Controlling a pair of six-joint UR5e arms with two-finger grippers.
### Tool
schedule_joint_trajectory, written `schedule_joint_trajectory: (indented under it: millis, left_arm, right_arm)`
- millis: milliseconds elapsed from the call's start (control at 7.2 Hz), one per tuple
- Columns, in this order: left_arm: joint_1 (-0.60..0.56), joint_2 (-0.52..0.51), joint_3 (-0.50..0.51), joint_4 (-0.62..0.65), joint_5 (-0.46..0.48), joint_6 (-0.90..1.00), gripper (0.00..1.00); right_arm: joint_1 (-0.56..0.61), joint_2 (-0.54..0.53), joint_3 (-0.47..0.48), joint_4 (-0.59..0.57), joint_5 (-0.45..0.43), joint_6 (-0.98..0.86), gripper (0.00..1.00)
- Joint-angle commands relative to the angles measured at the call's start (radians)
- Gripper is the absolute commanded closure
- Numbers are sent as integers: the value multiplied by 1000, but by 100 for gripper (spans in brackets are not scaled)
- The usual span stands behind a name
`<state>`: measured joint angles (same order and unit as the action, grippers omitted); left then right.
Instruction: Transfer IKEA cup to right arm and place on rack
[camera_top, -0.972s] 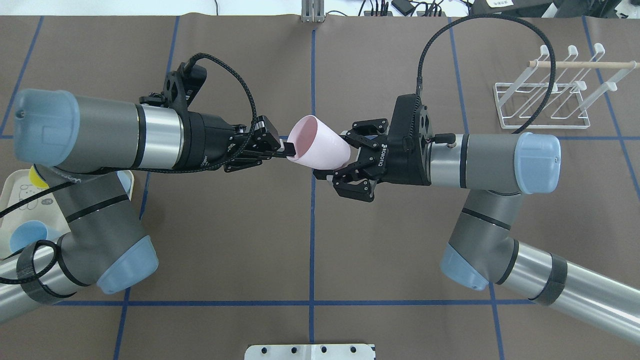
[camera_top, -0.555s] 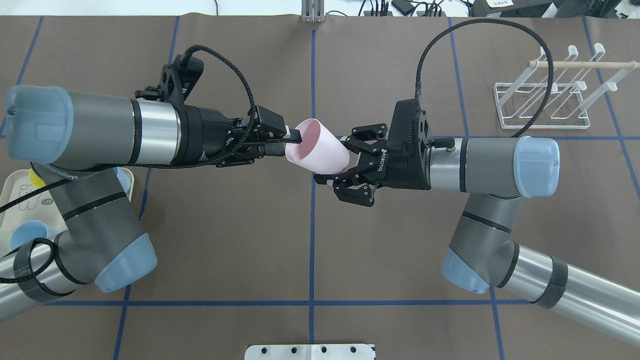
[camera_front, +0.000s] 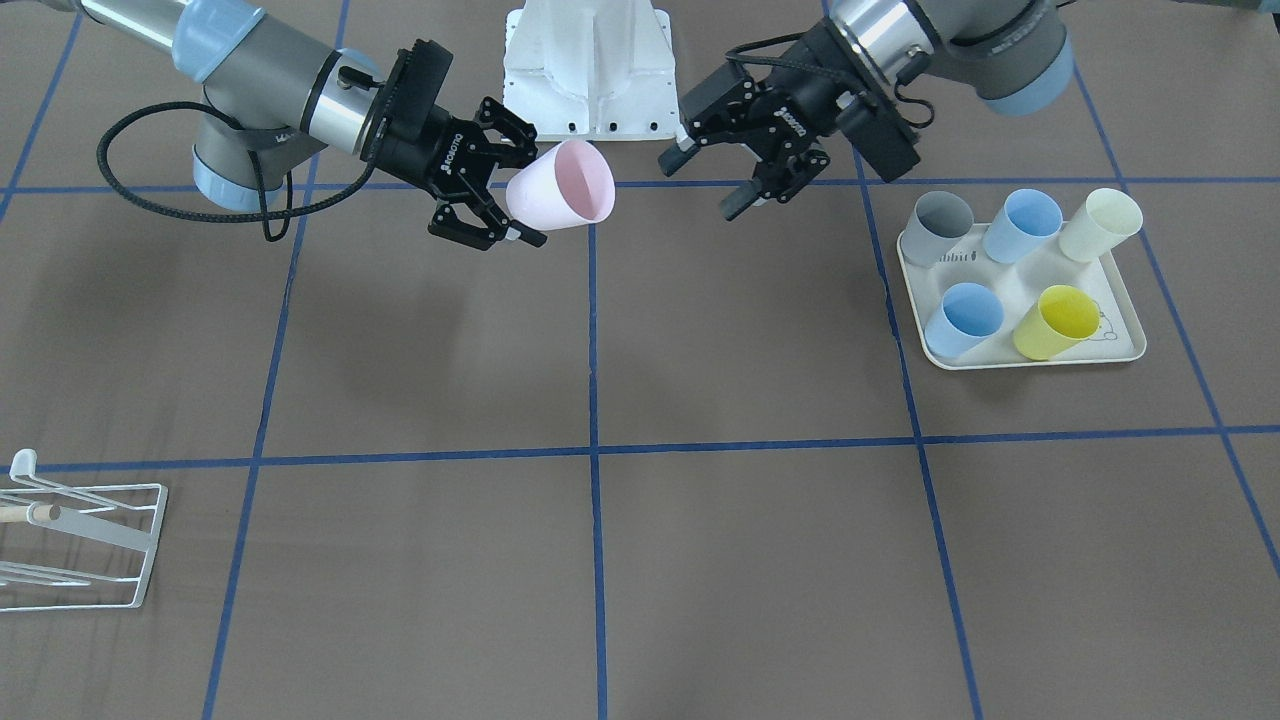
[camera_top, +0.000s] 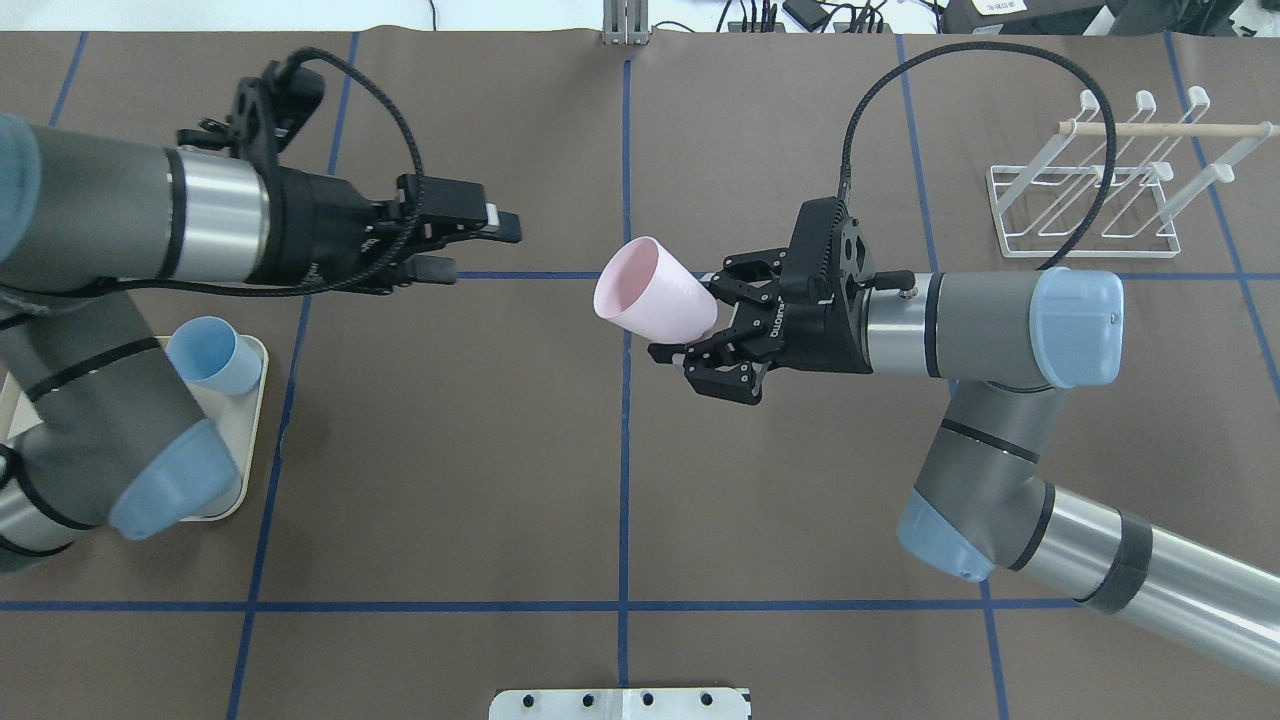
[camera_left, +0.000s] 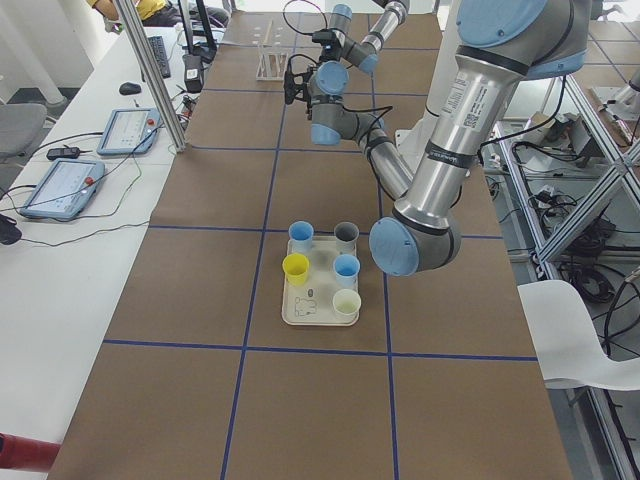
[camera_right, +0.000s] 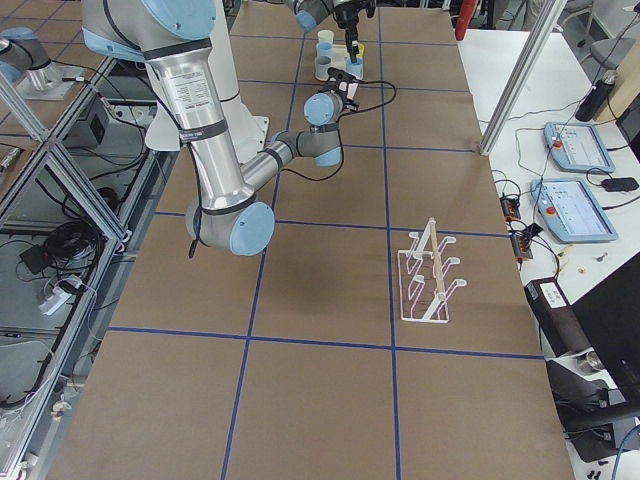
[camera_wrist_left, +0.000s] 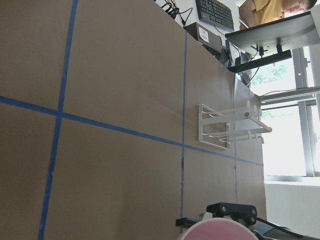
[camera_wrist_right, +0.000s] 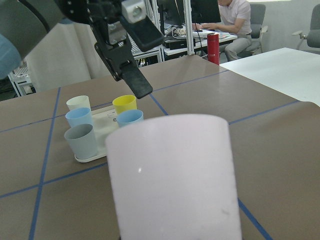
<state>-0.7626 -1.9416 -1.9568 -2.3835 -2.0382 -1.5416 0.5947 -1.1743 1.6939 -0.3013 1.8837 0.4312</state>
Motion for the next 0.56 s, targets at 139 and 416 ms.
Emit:
schedule_joint_trajectory:
  millis: [139,416]
  left_arm:
    - [-157,314,-212,245,-55,535,0]
    - [-382,483,-197,250,-152,926,0]
  right_arm:
    - [184,-7,10,-325,18,-163,100]
    - [334,-4,56,-634,18,-401,100]
